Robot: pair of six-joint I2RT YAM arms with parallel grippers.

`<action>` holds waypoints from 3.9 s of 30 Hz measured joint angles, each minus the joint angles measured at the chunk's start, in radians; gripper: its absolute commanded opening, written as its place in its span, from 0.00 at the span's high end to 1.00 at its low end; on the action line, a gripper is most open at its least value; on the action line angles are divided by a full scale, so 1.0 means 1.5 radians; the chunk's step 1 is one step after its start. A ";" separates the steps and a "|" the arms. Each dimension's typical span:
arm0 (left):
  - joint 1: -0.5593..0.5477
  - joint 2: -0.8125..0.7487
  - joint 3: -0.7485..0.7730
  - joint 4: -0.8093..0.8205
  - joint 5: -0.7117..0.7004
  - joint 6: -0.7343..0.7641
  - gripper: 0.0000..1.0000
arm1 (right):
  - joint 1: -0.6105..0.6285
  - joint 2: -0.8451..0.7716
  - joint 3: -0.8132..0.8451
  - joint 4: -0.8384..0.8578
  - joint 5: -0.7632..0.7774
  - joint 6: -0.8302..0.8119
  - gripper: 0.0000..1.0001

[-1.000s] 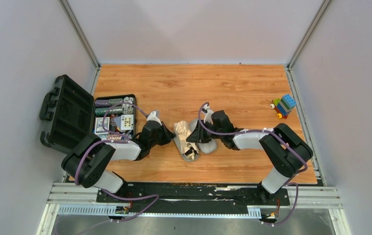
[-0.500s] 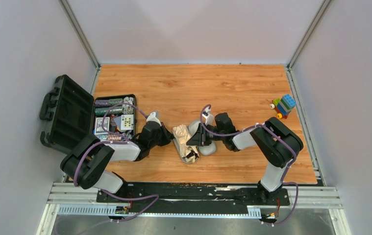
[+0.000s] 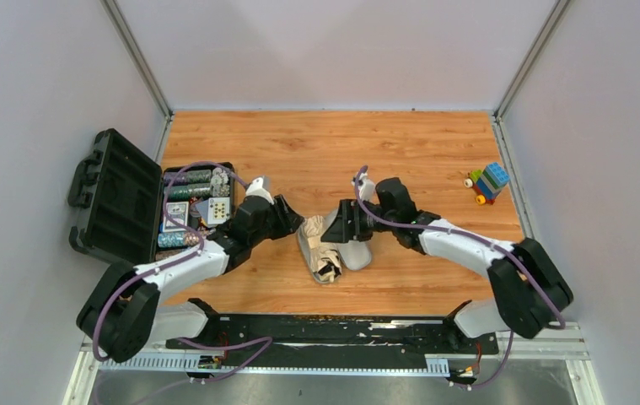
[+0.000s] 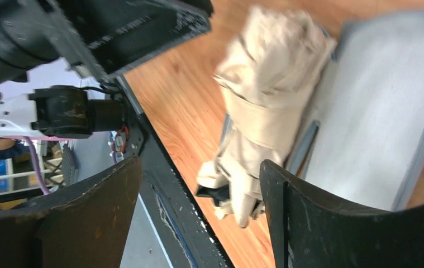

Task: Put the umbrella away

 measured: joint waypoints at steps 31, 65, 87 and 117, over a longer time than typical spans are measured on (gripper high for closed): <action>-0.006 0.201 0.222 -0.129 0.161 0.328 0.26 | -0.085 0.106 0.116 -0.227 0.141 -0.295 0.76; -0.051 0.192 0.262 -0.291 0.146 0.271 0.38 | -0.080 -0.018 0.027 -0.182 0.251 -0.234 0.86; -0.058 -0.046 0.003 -0.168 0.150 0.112 0.12 | -0.054 -0.195 -0.032 -0.188 0.081 -0.145 0.16; -0.062 0.085 -0.030 0.130 0.192 0.044 0.06 | 0.000 -0.127 -0.091 0.034 -0.077 -0.140 0.27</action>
